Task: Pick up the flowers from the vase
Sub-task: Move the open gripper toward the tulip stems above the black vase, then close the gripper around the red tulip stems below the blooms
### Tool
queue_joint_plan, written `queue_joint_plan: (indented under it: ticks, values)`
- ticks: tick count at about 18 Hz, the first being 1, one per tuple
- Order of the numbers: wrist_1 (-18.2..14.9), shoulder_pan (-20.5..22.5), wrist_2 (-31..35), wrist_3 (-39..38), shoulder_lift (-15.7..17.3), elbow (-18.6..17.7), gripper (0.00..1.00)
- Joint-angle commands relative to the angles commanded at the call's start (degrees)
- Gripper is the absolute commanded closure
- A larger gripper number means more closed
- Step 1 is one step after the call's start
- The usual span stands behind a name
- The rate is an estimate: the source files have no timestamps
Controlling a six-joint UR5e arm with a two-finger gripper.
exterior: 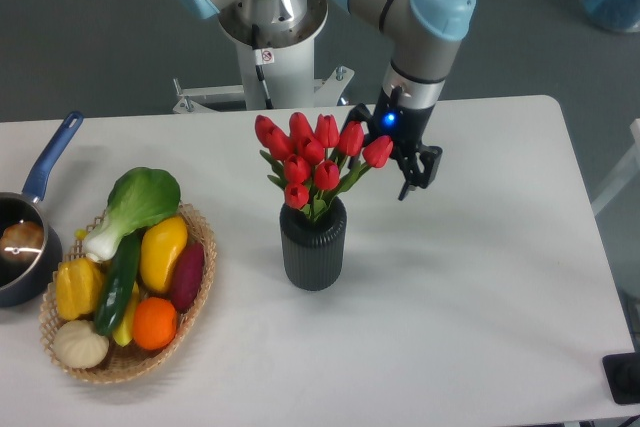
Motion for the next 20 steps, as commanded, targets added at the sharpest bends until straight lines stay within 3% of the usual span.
queue_joint_plan:
  ticks: [5, 12, 16, 20]
  values:
    - [0.00, 3.07, -8.43, 6.66, 0.00, -2.02, 0.00]
    - [0.26, 4.57, -20.39, 7.56, -0.79, -2.99, 0.00]
    - [0.26, 4.49, -22.78, 8.87, -1.05, -3.08, 0.02]
    - [0.35, 3.96, -22.96, 12.12, -1.67, -3.08, 0.10]
